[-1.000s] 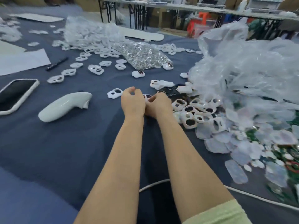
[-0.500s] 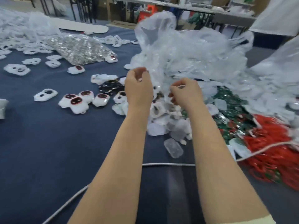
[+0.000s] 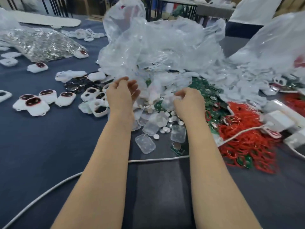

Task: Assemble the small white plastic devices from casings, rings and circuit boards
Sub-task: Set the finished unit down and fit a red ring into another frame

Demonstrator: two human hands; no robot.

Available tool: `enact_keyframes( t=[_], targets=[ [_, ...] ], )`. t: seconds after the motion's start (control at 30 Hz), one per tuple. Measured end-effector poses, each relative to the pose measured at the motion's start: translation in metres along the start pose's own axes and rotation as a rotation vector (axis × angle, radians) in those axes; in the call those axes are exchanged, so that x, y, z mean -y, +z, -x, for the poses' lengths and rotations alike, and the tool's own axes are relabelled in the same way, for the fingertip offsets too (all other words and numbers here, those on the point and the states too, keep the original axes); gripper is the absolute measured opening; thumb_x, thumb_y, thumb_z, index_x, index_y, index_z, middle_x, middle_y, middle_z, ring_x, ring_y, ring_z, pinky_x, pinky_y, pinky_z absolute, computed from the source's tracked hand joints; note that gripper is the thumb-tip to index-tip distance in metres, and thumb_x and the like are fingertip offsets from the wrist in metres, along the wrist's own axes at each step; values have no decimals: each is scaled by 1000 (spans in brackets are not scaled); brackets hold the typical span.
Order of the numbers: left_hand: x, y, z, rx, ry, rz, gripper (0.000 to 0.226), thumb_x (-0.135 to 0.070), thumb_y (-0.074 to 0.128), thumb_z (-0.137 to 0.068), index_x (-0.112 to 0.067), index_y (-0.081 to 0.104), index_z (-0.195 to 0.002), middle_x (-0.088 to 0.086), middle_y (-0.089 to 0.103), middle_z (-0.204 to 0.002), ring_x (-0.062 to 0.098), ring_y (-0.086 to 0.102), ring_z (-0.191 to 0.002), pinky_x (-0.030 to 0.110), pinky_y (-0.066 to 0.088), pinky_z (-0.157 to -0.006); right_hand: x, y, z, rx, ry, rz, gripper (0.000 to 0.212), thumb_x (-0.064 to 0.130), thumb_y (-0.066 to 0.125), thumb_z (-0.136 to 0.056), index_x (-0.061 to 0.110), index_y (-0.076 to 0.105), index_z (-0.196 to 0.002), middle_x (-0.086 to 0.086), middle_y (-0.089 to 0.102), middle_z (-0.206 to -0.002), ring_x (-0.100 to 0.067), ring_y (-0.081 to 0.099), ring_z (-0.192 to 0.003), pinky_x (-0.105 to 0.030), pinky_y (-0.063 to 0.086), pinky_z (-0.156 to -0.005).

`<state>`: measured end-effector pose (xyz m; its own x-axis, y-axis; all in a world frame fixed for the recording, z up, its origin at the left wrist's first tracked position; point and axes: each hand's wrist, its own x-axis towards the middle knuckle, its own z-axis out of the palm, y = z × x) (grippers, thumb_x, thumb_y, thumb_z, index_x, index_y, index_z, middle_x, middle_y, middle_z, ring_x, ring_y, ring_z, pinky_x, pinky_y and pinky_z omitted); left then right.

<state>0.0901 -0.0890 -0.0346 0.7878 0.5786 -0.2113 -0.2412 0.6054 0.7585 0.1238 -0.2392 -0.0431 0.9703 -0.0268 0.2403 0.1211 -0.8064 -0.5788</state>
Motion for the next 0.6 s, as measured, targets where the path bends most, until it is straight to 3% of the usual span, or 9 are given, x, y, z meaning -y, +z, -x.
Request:
enact_keyframes(
  t=[0.2, 0.3, 0.47, 0.6],
  targets=[
    [-20, -1, -3, -18, 21, 61, 18, 2, 40, -95, -9, 54, -90, 4, 62, -73, 8, 58, -52, 19, 50, -51, 59, 22, 5, -47, -147, -217, 25, 11, 52, -90, 11, 68, -109, -6, 69, -106, -20, 61, -100, -17, 37, -78],
    [-40, -14, -14, -75, 117, 6, 18, -1, 40, -94, -11, 55, -90, 1, 62, -79, 8, 59, -62, 18, 49, -55, 96, 46, 11, 84, -272, -283, 21, 11, 55, -89, 9, 71, -102, -8, 72, -100, -23, 64, -96, -31, 47, -87],
    [-69, -48, -38, -288, 217, -15, 19, -2, 42, -93, -15, 53, -84, -1, 54, -75, 8, 52, -63, 20, 44, -57, 144, 83, 11, 221, -376, -204, 34, 4, 46, -88, 11, 68, -113, -10, 67, -116, -27, 57, -111, -34, 42, -96],
    [-81, -61, -51, -364, 195, -32, 15, -7, 42, -95, -15, 55, -96, -4, 51, -71, 5, 49, -60, 19, 43, -56, 168, 106, 4, 298, -430, -7, 39, 1, 45, -89, 8, 57, -125, -13, 59, -126, -30, 53, -118, -38, 42, -99]
  ],
)
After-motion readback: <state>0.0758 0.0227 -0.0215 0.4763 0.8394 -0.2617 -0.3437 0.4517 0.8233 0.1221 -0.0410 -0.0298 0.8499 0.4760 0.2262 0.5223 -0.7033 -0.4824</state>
